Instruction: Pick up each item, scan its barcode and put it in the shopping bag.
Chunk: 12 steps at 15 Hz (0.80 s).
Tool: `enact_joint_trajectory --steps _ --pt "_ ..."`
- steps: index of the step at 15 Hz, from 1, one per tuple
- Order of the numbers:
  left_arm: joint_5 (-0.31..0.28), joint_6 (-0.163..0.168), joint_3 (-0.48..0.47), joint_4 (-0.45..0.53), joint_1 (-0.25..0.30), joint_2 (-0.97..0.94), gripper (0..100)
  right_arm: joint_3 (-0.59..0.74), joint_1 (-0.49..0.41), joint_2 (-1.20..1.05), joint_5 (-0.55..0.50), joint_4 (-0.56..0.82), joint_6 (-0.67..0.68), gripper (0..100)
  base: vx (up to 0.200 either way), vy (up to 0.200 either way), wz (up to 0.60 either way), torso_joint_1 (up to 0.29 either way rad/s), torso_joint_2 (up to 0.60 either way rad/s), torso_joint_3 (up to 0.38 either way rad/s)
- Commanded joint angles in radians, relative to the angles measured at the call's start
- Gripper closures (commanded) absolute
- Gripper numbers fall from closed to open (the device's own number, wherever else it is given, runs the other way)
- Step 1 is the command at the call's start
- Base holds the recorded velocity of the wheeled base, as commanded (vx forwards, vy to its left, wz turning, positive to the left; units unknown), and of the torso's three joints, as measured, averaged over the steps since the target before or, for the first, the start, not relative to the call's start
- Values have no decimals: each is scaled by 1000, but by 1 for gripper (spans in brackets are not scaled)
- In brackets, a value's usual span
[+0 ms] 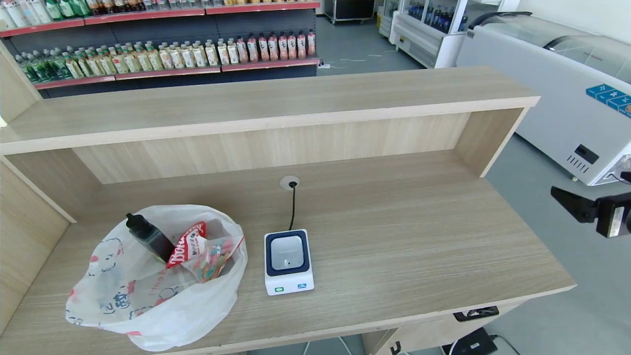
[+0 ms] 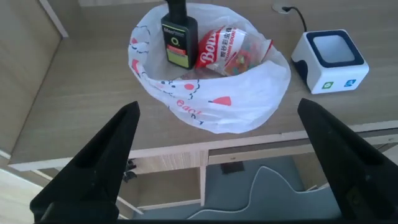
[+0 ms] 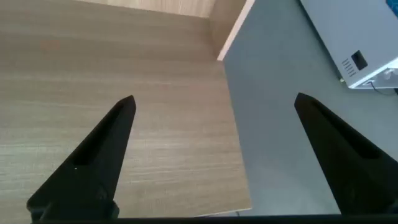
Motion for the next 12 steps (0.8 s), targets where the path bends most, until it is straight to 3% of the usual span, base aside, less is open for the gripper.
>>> enact_joint_trajectory --steps 1,3,6,7,12 --pt "0 -1 0 0 -1 0 0 323 -10 -287 -18 6 34 0 0 0 0 0 0 0" --pt "0 -1 0 0 -1 0 0 504 -12 -527 -14 80 82 0 0 0 0 0 0 0" --pt "0 -1 0 0 -1 0 0 504 -38 -888 -38 603 119 0 0 0 0 0 0 0" --pt "0 -1 0 0 -1 0 0 501 -45 -943 -41 660 131 0 0 0 0 0 0 0" --pt "0 -1 0 0 -1 0 0 498 -18 -1017 -49 672 146 0 0 0 0 0 0 0"
